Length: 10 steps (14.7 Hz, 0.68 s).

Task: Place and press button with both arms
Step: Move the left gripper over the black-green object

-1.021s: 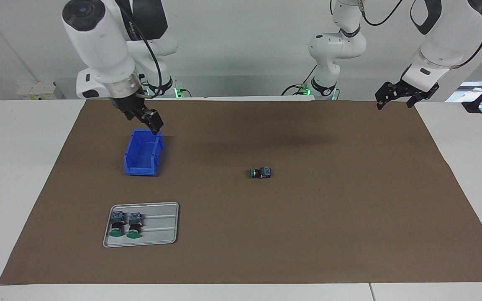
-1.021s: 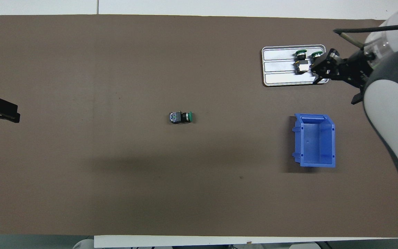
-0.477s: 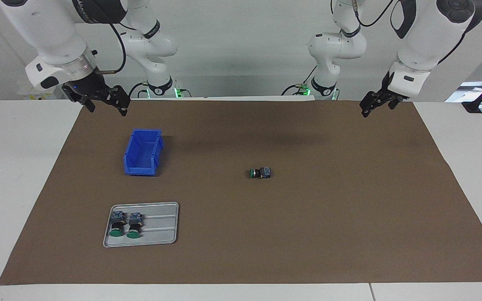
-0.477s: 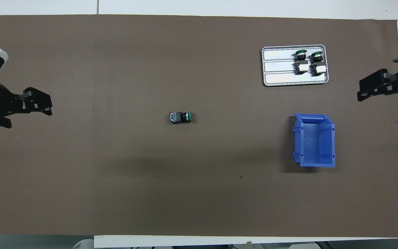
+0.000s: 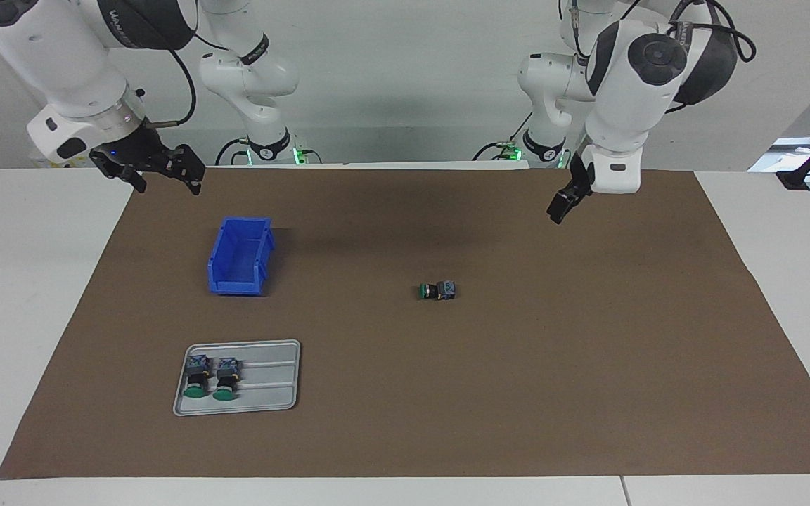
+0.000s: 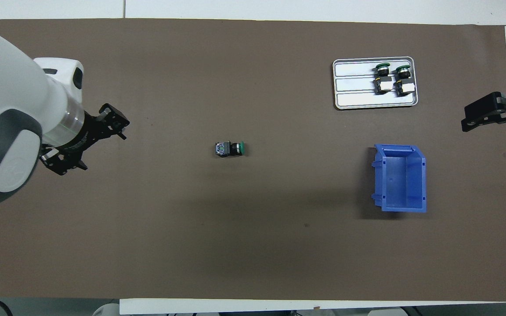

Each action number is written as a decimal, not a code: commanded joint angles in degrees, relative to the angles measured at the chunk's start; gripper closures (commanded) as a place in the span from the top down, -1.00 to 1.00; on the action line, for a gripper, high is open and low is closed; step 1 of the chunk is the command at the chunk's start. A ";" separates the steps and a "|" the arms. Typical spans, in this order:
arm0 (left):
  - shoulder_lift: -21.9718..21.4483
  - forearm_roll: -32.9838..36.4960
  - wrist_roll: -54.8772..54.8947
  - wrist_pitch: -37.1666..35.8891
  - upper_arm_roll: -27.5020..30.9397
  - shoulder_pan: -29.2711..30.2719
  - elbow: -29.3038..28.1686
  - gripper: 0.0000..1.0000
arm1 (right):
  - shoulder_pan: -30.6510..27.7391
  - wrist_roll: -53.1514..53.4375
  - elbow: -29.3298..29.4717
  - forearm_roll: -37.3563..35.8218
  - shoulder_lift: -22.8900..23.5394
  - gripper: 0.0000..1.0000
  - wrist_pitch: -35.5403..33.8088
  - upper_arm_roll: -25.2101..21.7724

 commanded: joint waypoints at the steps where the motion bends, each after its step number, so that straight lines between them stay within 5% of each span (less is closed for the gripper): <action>1: 2.78 -1.51 -13.55 5.04 0.73 -3.93 -0.56 1.00 | -0.47 -1.54 -1.38 -1.13 -1.18 0.97 1.27 0.60; 10: 16.57 -5.11 -37.40 18.87 0.82 -13.60 2.85 0.99 | -0.65 -4.51 -1.29 -1.92 -0.92 0.97 2.76 0.86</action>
